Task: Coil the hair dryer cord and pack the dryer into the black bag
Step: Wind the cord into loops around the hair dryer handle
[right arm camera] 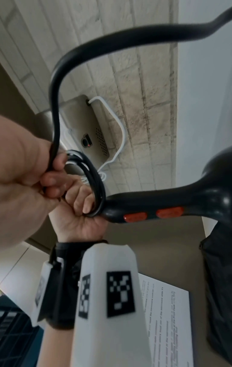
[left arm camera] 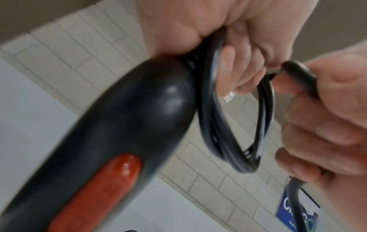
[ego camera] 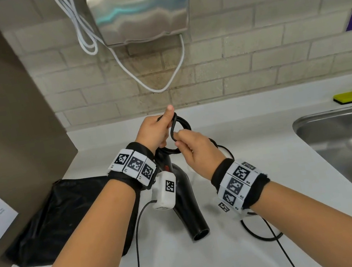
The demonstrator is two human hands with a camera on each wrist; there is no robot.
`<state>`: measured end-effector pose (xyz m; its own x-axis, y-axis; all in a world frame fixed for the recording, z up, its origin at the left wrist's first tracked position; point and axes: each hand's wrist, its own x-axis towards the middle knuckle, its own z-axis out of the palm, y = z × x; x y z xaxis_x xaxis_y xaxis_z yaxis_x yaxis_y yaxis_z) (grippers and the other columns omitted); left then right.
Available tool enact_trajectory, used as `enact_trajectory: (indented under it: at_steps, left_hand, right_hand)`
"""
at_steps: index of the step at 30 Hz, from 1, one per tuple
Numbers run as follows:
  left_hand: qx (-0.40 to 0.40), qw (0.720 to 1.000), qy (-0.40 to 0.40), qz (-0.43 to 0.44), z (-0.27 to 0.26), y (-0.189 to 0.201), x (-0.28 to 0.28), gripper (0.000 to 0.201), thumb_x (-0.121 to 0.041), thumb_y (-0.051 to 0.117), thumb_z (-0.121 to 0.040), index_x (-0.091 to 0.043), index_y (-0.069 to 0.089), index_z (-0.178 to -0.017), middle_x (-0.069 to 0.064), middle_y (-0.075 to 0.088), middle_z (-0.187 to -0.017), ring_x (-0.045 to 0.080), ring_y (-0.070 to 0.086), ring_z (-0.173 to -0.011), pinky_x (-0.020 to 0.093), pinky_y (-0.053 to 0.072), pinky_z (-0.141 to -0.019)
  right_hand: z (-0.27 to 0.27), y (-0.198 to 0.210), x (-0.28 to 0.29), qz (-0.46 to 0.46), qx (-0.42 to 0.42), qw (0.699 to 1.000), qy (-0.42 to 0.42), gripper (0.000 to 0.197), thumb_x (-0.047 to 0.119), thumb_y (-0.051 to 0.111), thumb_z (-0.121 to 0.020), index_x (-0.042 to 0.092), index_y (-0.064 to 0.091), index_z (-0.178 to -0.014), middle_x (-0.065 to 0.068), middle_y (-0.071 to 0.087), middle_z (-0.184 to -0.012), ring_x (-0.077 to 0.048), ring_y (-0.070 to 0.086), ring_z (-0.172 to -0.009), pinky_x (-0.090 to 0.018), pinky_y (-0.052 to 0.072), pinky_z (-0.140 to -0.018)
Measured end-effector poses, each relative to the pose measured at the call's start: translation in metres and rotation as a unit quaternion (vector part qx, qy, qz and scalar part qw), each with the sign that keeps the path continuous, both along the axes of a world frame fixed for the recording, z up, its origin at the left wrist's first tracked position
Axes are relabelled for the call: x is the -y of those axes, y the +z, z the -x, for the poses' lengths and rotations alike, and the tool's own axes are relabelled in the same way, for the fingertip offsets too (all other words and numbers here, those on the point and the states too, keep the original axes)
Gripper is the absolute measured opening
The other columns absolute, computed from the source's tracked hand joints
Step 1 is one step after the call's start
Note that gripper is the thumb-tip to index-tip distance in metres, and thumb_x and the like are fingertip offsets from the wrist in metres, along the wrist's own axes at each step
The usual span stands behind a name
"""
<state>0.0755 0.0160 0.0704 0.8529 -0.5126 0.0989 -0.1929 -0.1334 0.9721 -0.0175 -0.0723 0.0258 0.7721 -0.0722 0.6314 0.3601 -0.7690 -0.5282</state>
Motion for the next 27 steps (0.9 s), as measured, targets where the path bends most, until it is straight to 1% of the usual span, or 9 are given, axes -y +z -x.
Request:
enact_trajectory:
  at_steps: [3, 6, 9, 12, 17, 19, 21, 23, 27]
  left_hand:
    - [-0.008, 1.000, -0.007, 0.002, 0.004, -0.001, 0.003, 0.047, -0.044, 0.058, -0.086, -0.012, 0.043, -0.055, -0.007, 0.032, -0.039, 0.012, 0.026, -0.037, 0.019, 0.021, -0.038]
    - [-0.012, 1.000, 0.006, -0.003, 0.007, -0.002, 0.004, 0.044, -0.040, 0.054, -0.089, -0.013, 0.048, -0.054, -0.003, 0.035, -0.040, 0.016, 0.028, -0.039, 0.021, 0.022, -0.039]
    - [-0.025, 1.000, -0.003, 0.016, 0.008, -0.002, 0.001, 0.044, -0.042, 0.052, -0.091, -0.012, 0.051, -0.059, -0.001, 0.033, -0.045, 0.012, 0.025, -0.036, 0.019, 0.022, -0.037]
    - [-0.038, 0.998, -0.028, 0.030, 0.010, -0.001, -0.004, 0.042, -0.042, 0.048, -0.094, -0.013, 0.049, -0.063, -0.010, 0.027, -0.039, 0.006, 0.020, -0.034, 0.016, 0.020, -0.036]
    - [-0.014, 0.999, -0.039, 0.022, 0.011, -0.003, -0.004, 0.037, -0.035, 0.047, -0.095, -0.014, 0.046, -0.064, -0.013, 0.028, -0.038, 0.005, 0.020, -0.034, 0.016, 0.021, -0.037]
    - [-0.005, 0.999, -0.032, 0.020, 0.011, -0.004, -0.003, 0.037, -0.034, 0.048, -0.095, -0.014, 0.046, -0.064, -0.013, 0.028, -0.037, 0.005, 0.020, -0.034, 0.016, 0.020, -0.037]
    - [-0.003, 0.999, -0.029, 0.020, 0.011, -0.005, -0.003, 0.037, -0.034, 0.049, -0.095, -0.014, 0.046, -0.064, -0.013, 0.028, -0.037, 0.005, 0.020, -0.034, 0.016, 0.020, -0.037]
    - [-0.004, 0.999, -0.027, 0.023, 0.011, -0.005, -0.004, 0.037, -0.034, 0.049, -0.095, -0.014, 0.046, -0.064, -0.013, 0.028, -0.037, 0.005, 0.020, -0.034, 0.017, 0.019, -0.038]
    - [-0.001, 0.999, -0.023, 0.024, 0.011, -0.005, -0.006, 0.037, -0.035, 0.049, -0.095, -0.014, 0.046, -0.064, -0.014, 0.027, -0.037, 0.005, 0.020, -0.034, 0.017, 0.019, -0.038]
  right_hand:
    - [0.000, 0.002, -0.003, 0.018, -0.001, 1.000, 0.002, 0.018, 0.008, 0.041, -0.089, -0.001, 0.053, -0.081, 0.000, 0.041, -0.068, -0.015, 0.036, -0.060, -0.025, 0.027, -0.063]
    - [0.000, 0.001, -0.004, 0.023, 0.002, 1.000, -0.002, 0.018, 0.009, 0.040, -0.089, -0.001, 0.054, -0.083, 0.001, 0.042, -0.071, -0.016, 0.038, -0.065, -0.029, 0.030, -0.067]
    - [0.005, -0.002, -0.001, -0.003, 0.008, 1.000, -0.004, 0.018, 0.007, 0.041, -0.089, -0.003, 0.056, -0.087, -0.001, 0.045, -0.072, -0.017, 0.041, -0.068, -0.025, 0.033, -0.067]
    - [0.008, -0.006, 0.006, -0.042, -0.003, 0.999, -0.026, 0.019, 0.004, 0.043, -0.092, -0.001, 0.060, -0.101, 0.000, 0.053, -0.082, -0.016, 0.049, -0.078, -0.017, 0.037, -0.070]
    - [0.015, -0.010, 0.016, -0.067, -0.074, 0.994, -0.046, 0.016, 0.007, 0.052, -0.090, 0.002, 0.062, -0.103, -0.011, 0.065, -0.105, -0.021, 0.059, -0.096, -0.027, 0.046, -0.089]
    - [0.019, -0.013, 0.024, -0.053, -0.077, 0.994, -0.060, 0.015, 0.006, 0.054, -0.089, 0.004, 0.063, -0.100, -0.009, 0.065, -0.099, -0.018, 0.057, -0.090, -0.021, 0.046, -0.086]
    - [0.024, -0.018, 0.041, -0.067, -0.088, 0.989, -0.099, 0.014, 0.005, 0.053, -0.088, 0.004, 0.062, -0.099, -0.003, 0.060, -0.092, -0.014, 0.052, -0.083, -0.004, 0.041, -0.075]
    - [0.029, -0.027, 0.064, -0.085, -0.144, 0.973, -0.159, 0.016, 0.005, 0.053, -0.088, 0.003, 0.061, -0.101, -0.002, 0.055, -0.092, -0.015, 0.050, -0.080, -0.004, 0.036, -0.066]
    - [0.042, -0.054, 0.110, -0.074, -0.384, 0.877, -0.278, 0.026, 0.013, 0.050, -0.090, 0.004, 0.055, -0.114, -0.014, 0.059, -0.115, -0.028, 0.055, -0.104, -0.024, 0.041, -0.081]
